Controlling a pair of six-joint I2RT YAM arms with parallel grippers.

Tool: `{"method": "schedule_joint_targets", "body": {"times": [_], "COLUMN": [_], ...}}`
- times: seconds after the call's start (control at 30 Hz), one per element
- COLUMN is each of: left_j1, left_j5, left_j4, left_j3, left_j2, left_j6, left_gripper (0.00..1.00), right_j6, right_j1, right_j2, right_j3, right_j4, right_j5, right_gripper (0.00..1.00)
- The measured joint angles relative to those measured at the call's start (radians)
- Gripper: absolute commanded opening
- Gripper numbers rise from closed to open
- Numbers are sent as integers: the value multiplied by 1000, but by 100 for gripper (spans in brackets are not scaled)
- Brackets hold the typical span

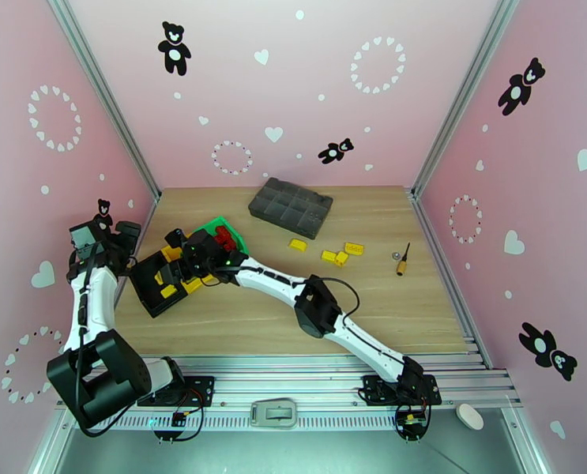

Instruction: Sort the legos into containers by color

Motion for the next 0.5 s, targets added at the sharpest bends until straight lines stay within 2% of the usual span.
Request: {"method": "schedule_joint_targets", "body": {"times": [0.17,0.5], "left_j1": [6,14], "left_j5": [18,62], "left_j4": [-20,-51], "left_j3": [2,4], "left_j2": [0,-40], "left_j6": [3,13], "left_gripper": [98,98], "right_j6": [3,-65], "right_j1": [8,24], "right_j2": [33,31], "right_j3": [16,37], "right_j4": [34,13], "right_j5": [12,3], "right_gripper": [77,78]}}
